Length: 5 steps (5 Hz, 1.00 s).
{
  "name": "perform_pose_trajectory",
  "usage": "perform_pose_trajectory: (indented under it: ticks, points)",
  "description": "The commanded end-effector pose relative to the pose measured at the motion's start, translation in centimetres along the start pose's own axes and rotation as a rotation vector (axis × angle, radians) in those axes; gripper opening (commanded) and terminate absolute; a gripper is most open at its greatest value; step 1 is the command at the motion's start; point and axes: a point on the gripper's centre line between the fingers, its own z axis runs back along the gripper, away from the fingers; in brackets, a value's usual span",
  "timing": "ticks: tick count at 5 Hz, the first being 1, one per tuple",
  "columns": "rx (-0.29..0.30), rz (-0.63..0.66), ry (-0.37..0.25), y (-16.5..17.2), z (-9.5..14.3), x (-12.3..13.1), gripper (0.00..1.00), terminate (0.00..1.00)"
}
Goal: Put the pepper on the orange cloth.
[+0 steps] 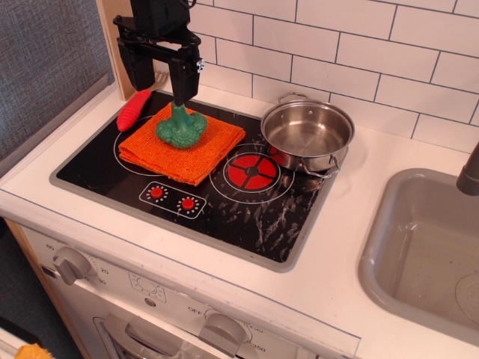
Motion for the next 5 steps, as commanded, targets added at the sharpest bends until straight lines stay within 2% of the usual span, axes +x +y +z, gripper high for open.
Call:
perform_pose_trajectory:
  ticks: [1, 4, 5]
  points:
    - [0.027, 0.003, -0.060, -0.26, 2.29, -0.42, 1.00, 0.00]
    - [0.027, 0.003, -0.060, -0.26, 2.29, -0.42, 1.00, 0.00]
    - [0.027, 0.003, -0.060, -0.26, 2.29, -0.42, 1.00, 1.00]
